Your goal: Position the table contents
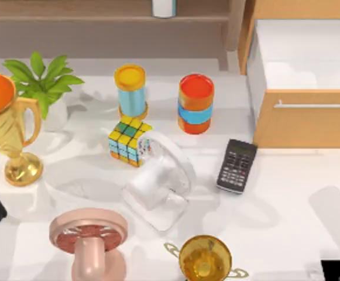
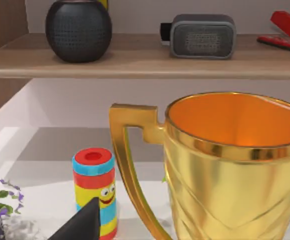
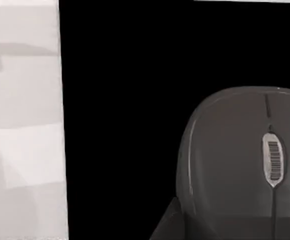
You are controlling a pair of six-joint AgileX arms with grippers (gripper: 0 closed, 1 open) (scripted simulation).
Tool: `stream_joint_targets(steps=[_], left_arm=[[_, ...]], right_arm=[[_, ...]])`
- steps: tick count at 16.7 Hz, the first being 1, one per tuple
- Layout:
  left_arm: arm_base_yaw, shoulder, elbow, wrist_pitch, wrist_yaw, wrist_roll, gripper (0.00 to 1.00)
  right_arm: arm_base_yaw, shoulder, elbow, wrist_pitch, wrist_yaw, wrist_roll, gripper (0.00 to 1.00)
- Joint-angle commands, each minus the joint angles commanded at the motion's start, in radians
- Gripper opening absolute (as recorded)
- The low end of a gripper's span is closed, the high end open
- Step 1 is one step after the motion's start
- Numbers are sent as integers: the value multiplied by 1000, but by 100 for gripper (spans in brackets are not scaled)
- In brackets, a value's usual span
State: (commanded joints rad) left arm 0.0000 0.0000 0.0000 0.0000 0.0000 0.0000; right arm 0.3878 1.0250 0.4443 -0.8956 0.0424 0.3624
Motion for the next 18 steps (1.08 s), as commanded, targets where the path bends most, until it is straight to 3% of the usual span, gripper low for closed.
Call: stream_joint_targets(steps=[13, 18], left_arm=[[0, 0, 0, 0, 0, 0, 100], [0, 0, 0, 0, 0, 0, 100]], right_arm=[[0, 0, 0, 0, 0, 0, 98], [0, 0, 0, 0, 0, 0, 100]])
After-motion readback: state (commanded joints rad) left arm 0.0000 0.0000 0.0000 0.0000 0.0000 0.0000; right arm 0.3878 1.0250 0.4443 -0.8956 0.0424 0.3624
